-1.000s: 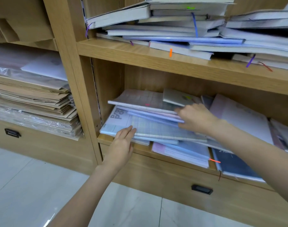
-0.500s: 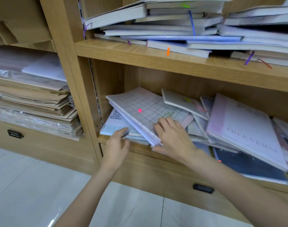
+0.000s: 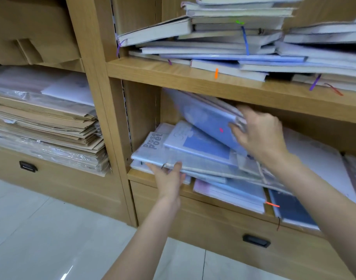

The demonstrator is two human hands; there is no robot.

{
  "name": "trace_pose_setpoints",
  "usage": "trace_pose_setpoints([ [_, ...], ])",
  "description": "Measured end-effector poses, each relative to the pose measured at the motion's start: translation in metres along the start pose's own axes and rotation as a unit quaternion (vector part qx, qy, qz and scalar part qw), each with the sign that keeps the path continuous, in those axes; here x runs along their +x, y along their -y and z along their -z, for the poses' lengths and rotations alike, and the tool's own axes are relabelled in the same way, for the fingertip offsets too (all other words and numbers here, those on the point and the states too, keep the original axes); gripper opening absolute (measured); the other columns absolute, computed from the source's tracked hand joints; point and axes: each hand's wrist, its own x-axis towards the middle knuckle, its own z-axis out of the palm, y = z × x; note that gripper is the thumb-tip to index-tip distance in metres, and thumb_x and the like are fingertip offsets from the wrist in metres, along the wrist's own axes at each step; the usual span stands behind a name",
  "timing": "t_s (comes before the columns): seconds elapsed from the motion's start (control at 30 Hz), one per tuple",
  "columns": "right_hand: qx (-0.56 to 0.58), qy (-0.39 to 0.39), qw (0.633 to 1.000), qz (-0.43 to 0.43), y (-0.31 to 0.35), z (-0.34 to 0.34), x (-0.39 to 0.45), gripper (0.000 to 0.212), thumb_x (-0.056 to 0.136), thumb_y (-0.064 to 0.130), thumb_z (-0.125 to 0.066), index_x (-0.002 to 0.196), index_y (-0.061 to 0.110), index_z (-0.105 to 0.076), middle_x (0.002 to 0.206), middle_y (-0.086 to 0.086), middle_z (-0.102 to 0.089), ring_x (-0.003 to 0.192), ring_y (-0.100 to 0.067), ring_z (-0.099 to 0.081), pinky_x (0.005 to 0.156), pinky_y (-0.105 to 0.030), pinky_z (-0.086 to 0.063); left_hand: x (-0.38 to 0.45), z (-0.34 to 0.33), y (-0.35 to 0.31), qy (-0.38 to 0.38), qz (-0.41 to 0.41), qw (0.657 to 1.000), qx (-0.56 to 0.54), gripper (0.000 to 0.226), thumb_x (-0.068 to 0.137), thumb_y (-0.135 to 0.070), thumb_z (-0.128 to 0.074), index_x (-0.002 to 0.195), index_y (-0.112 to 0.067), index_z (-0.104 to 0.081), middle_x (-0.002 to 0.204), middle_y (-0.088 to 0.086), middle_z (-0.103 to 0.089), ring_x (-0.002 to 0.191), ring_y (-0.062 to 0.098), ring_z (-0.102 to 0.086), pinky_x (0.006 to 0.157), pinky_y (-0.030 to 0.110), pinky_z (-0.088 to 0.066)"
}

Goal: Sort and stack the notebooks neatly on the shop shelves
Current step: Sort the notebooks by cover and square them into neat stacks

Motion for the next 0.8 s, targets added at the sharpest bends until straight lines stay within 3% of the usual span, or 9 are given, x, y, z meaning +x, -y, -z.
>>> trace_pose_setpoints([
  [0.17, -0.031, -0.040, 0.997, 0.052, 0.011, 0.019, -0.028, 0.030, 0.075, 0.025, -0.058, 0.100, 0.009, -0.055, 0.069, -0.013, -0.064, 0.046, -0.038, -0.058, 0.039, -0.038, -0.047, 0.009, -0.020, 0.000, 0.009, -0.034, 0.998, 0.057, 0.107, 0.086, -0.005, -0.063, 0.140, -0.047, 0.019, 0.140, 0.004, -0.045, 0.123, 0.029, -0.050, 0.098, 0.047, -0.046],
  [0.27, -0.037, -0.015, 0.994, 0.098, 0.031, -0.003, -0.048, 0.055, 0.065, 0.026, -0.071, 0.114, 0.016, -0.047, 0.063, -0.007, -0.063, 0.042, -0.031, -0.058, 0.036, -0.028, -0.040, 0.011, -0.017, 0.001, -0.002, -0.020, 0.998, 0.059, 0.105, 0.087, -0.003, -0.061, 0.141, -0.046, 0.018, 0.135, 0.008, -0.048, 0.117, 0.028, -0.054, 0.094, 0.042, -0.049],
  [0.37, -0.015, 0.004, 0.987, 0.160, 0.047, -0.040, -0.077, 0.062, 0.062, 0.038, -0.056, 0.119, 0.013, -0.045, 0.070, -0.003, -0.064, 0.062, -0.025, -0.061, 0.038, -0.025, -0.042, 0.007, 0.009, 0.003, -0.007, 0.002, 0.997, 0.076, 0.092, 0.089, -0.004, -0.057, 0.145, -0.042, 0.006, 0.128, 0.014, -0.055, 0.109, 0.030, -0.060, 0.094, 0.046, -0.049],
  [0.43, 0.017, 0.051, 0.986, 0.156, 0.046, -0.064, -0.097, 0.062, 0.066, 0.043, -0.055, 0.118, 0.012, -0.044, 0.096, -0.003, -0.067, 0.089, -0.021, -0.054, 0.061, -0.030, -0.054, 0.002, 0.034, 0.000, 0.002, 0.019, 0.998, 0.058, 0.081, 0.090, -0.002, -0.054, 0.148, -0.034, -0.007, 0.122, 0.016, -0.060, 0.102, 0.028, -0.064, 0.085, 0.039, -0.053],
  [0.5, 0.006, 0.089, 0.984, 0.157, 0.038, -0.080, -0.108, 0.072, 0.059, 0.032, -0.077, 0.120, 0.013, -0.044, 0.116, -0.008, -0.062, 0.103, -0.022, -0.045, 0.086, -0.034, -0.047, -0.007, 0.053, -0.007, 0.023, 0.046, 0.998, 0.022, 0.064, 0.092, -0.001, -0.050, 0.145, -0.024, -0.024, 0.114, 0.013, -0.065, 0.093, 0.021, -0.068, 0.079, 0.030, -0.053],
  [0.57, -0.004, 0.098, 0.986, 0.135, 0.034, -0.081, -0.106, 0.077, 0.049, 0.011, -0.085, 0.117, 0.011, -0.049, 0.108, -0.012, -0.061, 0.096, -0.025, -0.045, 0.083, -0.031, -0.036, -0.017, 0.058, -0.013, 0.051, 0.070, 0.996, 0.031, 0.043, 0.094, -0.008, -0.050, 0.135, -0.015, -0.041, 0.103, 0.011, -0.069, 0.088, 0.020, -0.070, 0.074, 0.029, -0.055],
  [0.7, 0.023, 0.024, 0.990, 0.138, 0.062, -0.060, -0.095, 0.034, 0.066, 0.010, -0.069, 0.099, 0.007, -0.065, 0.082, -0.008, -0.059, 0.078, -0.024, -0.046, 0.066, -0.031, -0.035, -0.016, 0.038, -0.029, 0.106, 0.131, 0.982, 0.080, 0.038, 0.089, -0.020, -0.059, 0.125, -0.008, -0.053, 0.108, 0.013, -0.069, 0.089, 0.023, -0.068, 0.063, 0.029, -0.057],
  [0.77, 0.085, 0.086, 0.977, 0.176, 0.076, -0.047, -0.099, 0.034, 0.074, 0.023, -0.056, 0.104, 0.008, -0.064, 0.088, -0.007, -0.057, 0.084, -0.021, -0.043, 0.067, -0.031, -0.043, -0.013, 0.041, -0.042, 0.103, 0.151, 0.977, 0.110, 0.042, 0.086, -0.017, -0.061, 0.126, -0.008, -0.053, 0.110, 0.016, -0.067, 0.090, 0.026, -0.066, 0.067, 0.034, -0.058],
  [0.8, 0.129, 0.154, 0.964, 0.174, 0.077, -0.040, -0.101, 0.044, 0.074, 0.034, -0.055, 0.110, 0.010, -0.062, 0.099, -0.006, -0.057, 0.093, -0.019, -0.043, 0.076, -0.030, -0.045, -0.014, 0.048, -0.048, 0.108, 0.155, 0.973, 0.129, 0.041, 0.086, -0.015, -0.060, 0.126, -0.008, -0.053, 0.110, 0.016, -0.067, 0.091, 0.027, -0.066, 0.070, 0.035, -0.058],
])
